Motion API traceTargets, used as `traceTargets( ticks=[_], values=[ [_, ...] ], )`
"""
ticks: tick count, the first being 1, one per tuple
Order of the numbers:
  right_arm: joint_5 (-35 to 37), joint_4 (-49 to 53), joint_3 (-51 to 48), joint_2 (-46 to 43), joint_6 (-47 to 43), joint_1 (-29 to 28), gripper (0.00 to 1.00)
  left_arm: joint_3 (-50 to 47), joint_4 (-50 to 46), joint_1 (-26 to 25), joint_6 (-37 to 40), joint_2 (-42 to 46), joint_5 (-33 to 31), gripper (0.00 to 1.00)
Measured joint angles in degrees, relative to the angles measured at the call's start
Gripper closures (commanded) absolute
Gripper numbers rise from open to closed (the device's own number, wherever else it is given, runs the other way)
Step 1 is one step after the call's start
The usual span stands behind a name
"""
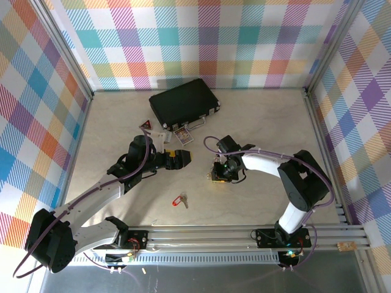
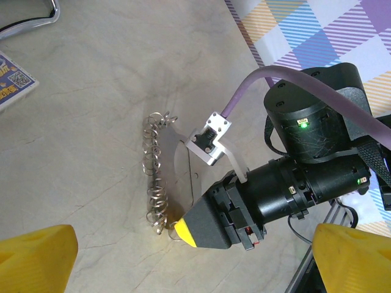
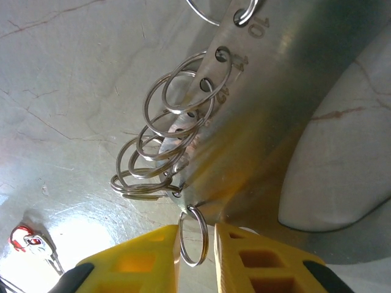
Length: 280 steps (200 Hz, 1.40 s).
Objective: Put the keys on the keyring
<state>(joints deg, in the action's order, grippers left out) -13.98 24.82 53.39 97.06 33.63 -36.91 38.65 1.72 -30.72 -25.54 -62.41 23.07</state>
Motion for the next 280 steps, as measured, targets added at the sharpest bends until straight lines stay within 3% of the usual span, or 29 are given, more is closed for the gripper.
traceTargets(
  ticks=[180, 280],
  values=[
    [0.04, -0.37, -0.04, -0.61, -0.7, -0.09, 0.98, 0.0, -0.04, 0.0, 0.02, 0.02, -0.04, 0.02],
    [6.75, 3.96, -0.33, -12.66, -5.86, -0.68, 1.0, 3.21, -2.25, -0.02, 1.01, 0.02, -0.04, 0.04]
  ],
)
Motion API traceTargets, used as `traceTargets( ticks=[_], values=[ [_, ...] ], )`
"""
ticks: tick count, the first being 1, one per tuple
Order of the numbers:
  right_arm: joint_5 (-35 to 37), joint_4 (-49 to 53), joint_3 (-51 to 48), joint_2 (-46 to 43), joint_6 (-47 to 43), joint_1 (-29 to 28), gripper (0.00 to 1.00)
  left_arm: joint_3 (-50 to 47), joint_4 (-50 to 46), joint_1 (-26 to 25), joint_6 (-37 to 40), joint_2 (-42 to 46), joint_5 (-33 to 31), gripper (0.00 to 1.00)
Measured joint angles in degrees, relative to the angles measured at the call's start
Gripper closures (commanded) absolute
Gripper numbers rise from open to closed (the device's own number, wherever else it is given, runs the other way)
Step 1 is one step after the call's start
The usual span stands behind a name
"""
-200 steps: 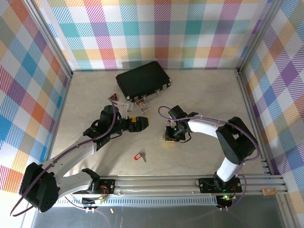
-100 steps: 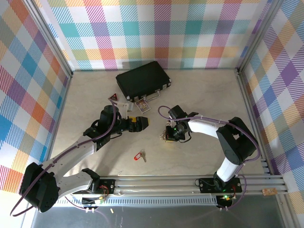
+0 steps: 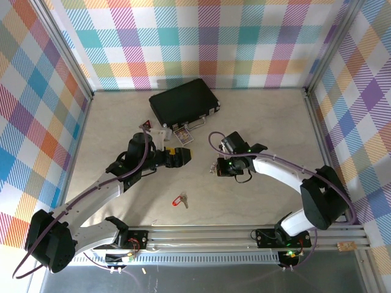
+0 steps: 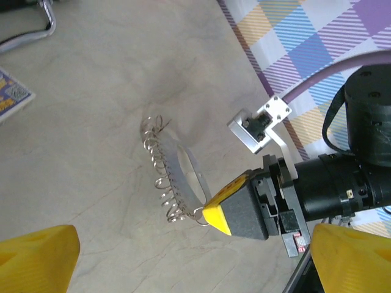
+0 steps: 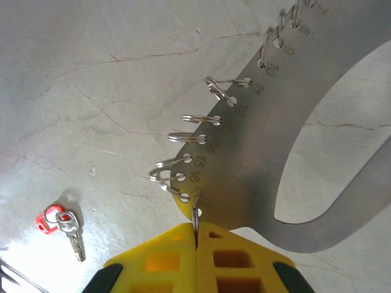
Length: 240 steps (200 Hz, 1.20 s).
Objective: Put the keys on the keyring
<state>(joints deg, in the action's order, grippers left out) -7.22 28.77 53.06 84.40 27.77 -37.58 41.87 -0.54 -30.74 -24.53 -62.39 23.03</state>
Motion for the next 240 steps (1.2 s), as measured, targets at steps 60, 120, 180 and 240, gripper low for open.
traceTargets(
  ticks=[60, 120, 180, 240],
  values=[
    [8.81, 9.81, 5.53, -2.67, -6.21, -0.55, 1.0, 2.69, -1.73, -0.15, 1.64, 1.81, -0.59, 0.04],
    [17.55, 17.88, 11.61, -4.42, -12.44, -1.77, 1.0, 4.68, -2.49, -0.26, 2.99, 1.7, -0.59, 0.04],
    [21.09, 18.36, 12.85, -11.13, -19.78, -3.08, 1.0, 6.58, -2.54, -0.28, 5.7, 1.84, 0.13, 0.04],
    [13.49, 9.7, 8.2, -21.53, -26.77, -4.13, 1.0, 6.62, -0.48, -0.37, 6.38, 3.34, 5.44, 0.05]
  ],
)
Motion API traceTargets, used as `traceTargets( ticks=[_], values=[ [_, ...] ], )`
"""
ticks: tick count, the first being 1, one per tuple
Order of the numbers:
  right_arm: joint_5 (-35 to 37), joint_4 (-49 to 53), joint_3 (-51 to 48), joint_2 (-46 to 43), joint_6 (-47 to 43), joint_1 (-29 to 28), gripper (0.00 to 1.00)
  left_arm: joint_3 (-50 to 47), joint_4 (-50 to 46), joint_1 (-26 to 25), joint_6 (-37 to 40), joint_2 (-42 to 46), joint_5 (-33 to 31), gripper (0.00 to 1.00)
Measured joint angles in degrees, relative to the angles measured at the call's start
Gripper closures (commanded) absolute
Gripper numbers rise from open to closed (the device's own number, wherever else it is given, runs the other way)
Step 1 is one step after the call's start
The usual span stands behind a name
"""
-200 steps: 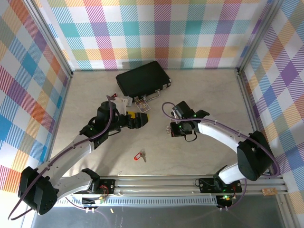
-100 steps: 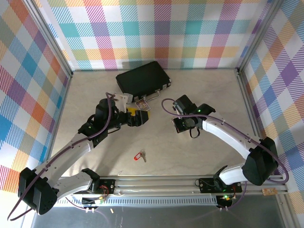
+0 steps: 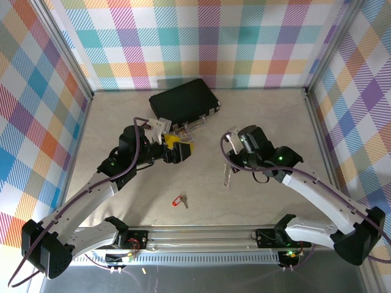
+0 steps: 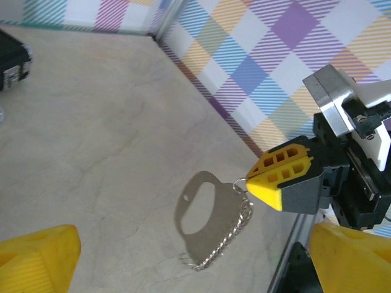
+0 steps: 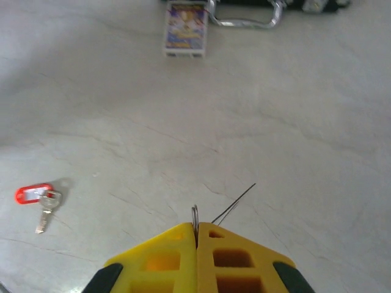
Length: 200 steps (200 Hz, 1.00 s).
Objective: Put the keys on the keyring
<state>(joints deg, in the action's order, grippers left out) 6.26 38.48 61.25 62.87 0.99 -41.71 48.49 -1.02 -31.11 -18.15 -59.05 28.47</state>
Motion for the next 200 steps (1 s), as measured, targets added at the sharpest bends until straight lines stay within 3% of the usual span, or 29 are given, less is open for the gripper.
traceTargets(
  ticks=[103, 200],
  values=[
    [-26.14, -20.2, -2.97, -10.49, 0.57, 0.0, 1.0, 0.0, 8.35, -2.99, 1.11, 5.18, 12.33, 0.2],
    [-40.54, -37.44, -1.75, -10.29, 10.43, 0.0, 1.0, 4.66, 14.58, -3.41, 1.31, 7.76, 18.45, 0.5]
  ],
)
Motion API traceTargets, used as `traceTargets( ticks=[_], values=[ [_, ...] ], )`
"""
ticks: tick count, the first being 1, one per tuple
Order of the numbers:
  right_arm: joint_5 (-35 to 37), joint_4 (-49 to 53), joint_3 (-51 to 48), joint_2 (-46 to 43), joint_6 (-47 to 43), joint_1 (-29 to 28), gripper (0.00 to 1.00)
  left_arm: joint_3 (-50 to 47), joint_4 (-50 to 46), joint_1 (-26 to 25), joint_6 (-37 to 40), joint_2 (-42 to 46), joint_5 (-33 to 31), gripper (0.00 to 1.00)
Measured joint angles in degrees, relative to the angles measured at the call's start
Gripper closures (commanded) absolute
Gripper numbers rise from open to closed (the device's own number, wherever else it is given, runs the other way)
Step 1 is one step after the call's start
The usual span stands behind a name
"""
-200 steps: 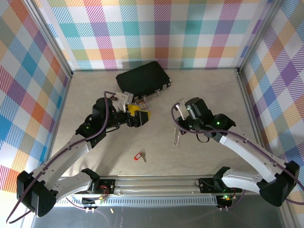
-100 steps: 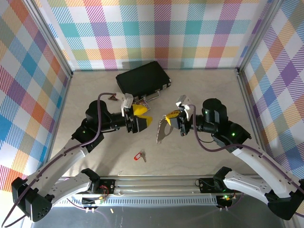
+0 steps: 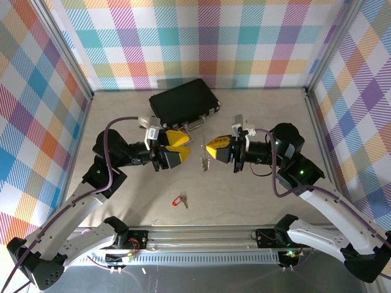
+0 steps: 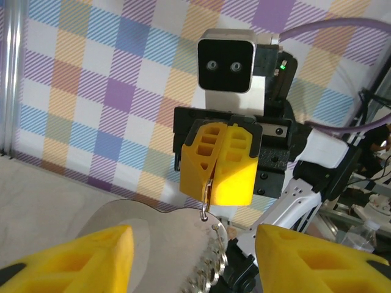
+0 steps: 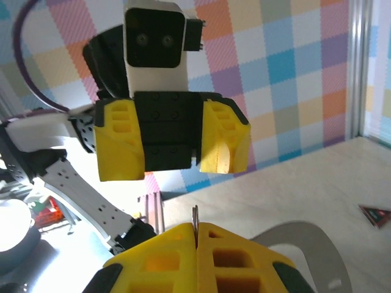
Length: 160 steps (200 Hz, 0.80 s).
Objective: Put the keys on the keyring
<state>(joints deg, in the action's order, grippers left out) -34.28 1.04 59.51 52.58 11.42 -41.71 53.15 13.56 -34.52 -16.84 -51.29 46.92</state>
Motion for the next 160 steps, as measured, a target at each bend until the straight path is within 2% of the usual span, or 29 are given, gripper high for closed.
traceTargets(
  ticks=[38, 86, 160],
  values=[
    [-2.21, -4.46, 0.0, 0.59, 2.89, -0.02, 1.0, 1.16, 2.05, -0.9, 0.24, -1.2, 0.61, 0.54],
    [-3.34, -7.85, 0.0, 0.74, 4.68, 0.0, 1.0, 1.57, 2.34, -3.26, 1.97, -2.62, 0.63, 0.64],
    [-4.0, -8.79, -0.04, 1.14, 4.92, 0.0, 1.0, 3.37, 3.39, -6.03, 3.54, -5.42, 0.61, 0.74]
  ],
)
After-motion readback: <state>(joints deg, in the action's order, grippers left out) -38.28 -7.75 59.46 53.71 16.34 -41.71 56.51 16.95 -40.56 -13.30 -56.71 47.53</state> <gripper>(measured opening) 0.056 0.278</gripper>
